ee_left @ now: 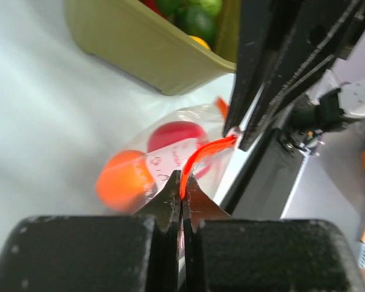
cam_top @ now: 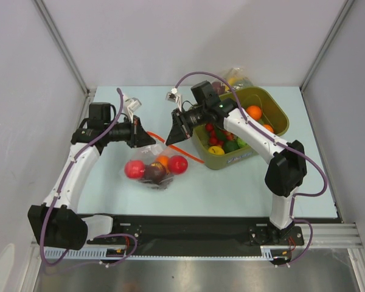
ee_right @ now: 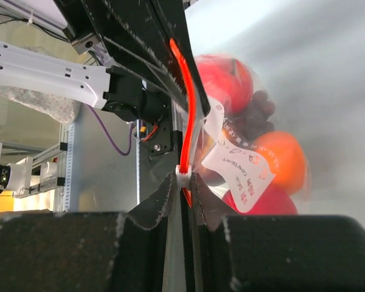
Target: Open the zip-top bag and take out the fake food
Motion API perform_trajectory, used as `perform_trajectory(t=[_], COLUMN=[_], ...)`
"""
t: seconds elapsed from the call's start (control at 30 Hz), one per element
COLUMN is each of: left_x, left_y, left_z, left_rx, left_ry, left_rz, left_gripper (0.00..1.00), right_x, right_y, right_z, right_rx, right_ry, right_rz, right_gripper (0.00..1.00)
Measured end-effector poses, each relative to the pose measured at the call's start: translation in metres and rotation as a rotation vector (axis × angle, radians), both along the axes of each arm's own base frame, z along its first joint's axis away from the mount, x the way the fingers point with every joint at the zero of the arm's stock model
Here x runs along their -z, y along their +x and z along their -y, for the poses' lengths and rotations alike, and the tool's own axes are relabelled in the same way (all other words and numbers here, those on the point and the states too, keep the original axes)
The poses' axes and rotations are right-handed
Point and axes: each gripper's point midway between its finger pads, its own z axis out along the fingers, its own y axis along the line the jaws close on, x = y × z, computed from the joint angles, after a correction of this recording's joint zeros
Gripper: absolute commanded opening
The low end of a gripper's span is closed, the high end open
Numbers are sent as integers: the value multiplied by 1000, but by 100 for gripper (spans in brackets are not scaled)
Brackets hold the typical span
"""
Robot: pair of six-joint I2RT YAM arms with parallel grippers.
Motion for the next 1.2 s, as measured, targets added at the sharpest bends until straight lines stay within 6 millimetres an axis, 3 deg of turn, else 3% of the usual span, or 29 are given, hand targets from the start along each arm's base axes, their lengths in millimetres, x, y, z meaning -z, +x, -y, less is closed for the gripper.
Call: perform_trajectory(t=[1.2], left_x=[52], left_y=[73], left_z=[-63], left_rx=[-515], left_ry=[229], left_rz=[-16], left_gripper=[0], right_x=[23], right_y=[1], right_z=[15], right_rx=[33], right_ry=[-102], right_rz=[-14], right_gripper=[0])
